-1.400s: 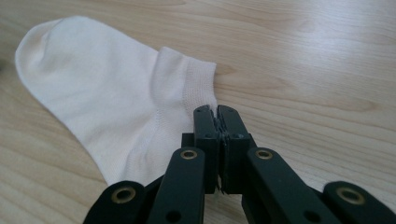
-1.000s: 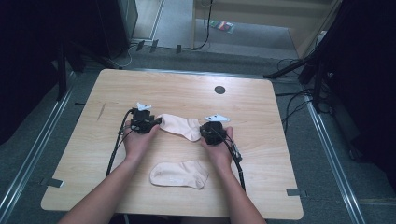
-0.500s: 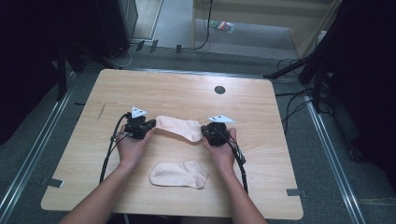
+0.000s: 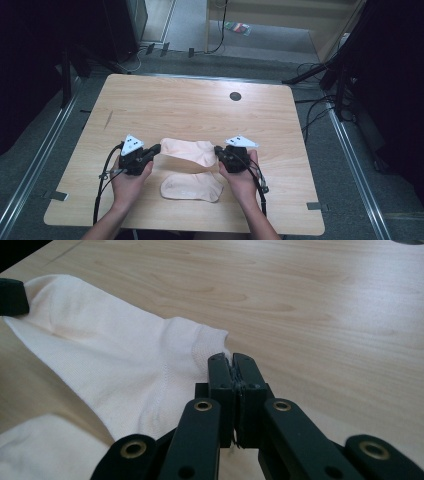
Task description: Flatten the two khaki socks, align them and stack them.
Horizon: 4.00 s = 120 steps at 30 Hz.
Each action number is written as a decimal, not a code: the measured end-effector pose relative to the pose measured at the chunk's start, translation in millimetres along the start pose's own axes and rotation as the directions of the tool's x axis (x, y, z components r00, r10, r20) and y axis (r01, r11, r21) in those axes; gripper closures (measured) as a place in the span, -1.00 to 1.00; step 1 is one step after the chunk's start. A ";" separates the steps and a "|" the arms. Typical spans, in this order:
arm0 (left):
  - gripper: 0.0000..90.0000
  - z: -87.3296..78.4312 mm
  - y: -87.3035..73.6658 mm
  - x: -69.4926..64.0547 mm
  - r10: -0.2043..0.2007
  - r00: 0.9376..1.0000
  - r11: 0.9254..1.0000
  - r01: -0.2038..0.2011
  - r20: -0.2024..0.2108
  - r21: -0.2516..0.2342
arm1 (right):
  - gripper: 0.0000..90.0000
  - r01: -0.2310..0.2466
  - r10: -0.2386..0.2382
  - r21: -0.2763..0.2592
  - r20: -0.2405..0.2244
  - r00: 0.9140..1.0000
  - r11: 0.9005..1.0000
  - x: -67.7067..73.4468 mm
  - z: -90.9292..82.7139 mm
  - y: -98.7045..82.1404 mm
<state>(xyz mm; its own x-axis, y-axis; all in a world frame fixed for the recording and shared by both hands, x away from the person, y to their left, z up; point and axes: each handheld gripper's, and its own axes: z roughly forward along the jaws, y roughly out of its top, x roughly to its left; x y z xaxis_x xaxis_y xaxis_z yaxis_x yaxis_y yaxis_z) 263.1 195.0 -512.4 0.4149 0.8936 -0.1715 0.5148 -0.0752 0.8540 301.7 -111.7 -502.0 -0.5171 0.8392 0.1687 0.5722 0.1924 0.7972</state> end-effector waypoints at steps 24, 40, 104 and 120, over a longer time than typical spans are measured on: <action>1.00 -49.7 -62.1 -26.9 -0.032 0.995 0.995 0.022 0.093 0.101 | 0.98 0.000 0.004 0.067 -0.058 0.998 0.998 16.3 -53.4 -57.6; 1.00 -32.5 -72.6 -44.6 0.120 0.992 0.978 -0.124 0.034 0.170 | 0.97 0.017 -0.015 0.113 -0.026 1.000 0.993 12.9 -39.5 -74.5; -0.13 -13.4 -62.8 -32.5 0.134 0.971 0.969 -0.171 0.200 0.177 | 0.83 0.029 -0.014 0.146 -0.106 0.994 0.989 32.6 -26.0 -80.4; 0.08 -26.3 -56.7 -19.8 0.132 0.977 0.989 -0.142 0.171 0.048 | 0.76 -0.034 0.041 0.070 -0.097 0.994 0.997 22.0 -36.5 -74.0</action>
<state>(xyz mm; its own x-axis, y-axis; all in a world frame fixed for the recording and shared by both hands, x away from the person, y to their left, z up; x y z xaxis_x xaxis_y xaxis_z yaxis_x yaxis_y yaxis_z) 206.0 193.2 -544.5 0.6008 0.7872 -0.1389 0.4866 -0.2223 0.8449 224.7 -126.0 -536.1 -0.5528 0.7928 0.2566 0.6326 0.1989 0.7485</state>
